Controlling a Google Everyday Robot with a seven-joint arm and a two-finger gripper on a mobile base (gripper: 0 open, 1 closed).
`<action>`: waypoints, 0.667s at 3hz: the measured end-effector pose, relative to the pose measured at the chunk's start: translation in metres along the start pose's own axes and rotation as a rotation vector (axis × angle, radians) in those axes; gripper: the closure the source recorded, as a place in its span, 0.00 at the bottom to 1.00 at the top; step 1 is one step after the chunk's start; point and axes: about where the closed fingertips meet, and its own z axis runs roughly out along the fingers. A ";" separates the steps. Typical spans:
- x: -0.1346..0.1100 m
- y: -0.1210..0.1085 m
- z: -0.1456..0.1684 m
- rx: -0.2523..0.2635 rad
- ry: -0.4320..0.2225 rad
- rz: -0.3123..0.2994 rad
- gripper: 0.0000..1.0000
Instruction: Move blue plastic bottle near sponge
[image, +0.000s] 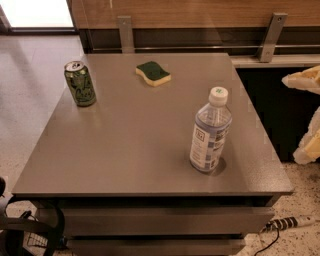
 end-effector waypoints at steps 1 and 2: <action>-0.008 0.012 0.021 -0.077 -0.220 0.010 0.00; -0.037 0.026 0.028 -0.112 -0.439 0.002 0.00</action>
Offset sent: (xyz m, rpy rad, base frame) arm -0.0239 0.0866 0.0208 0.7380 -0.1026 0.1584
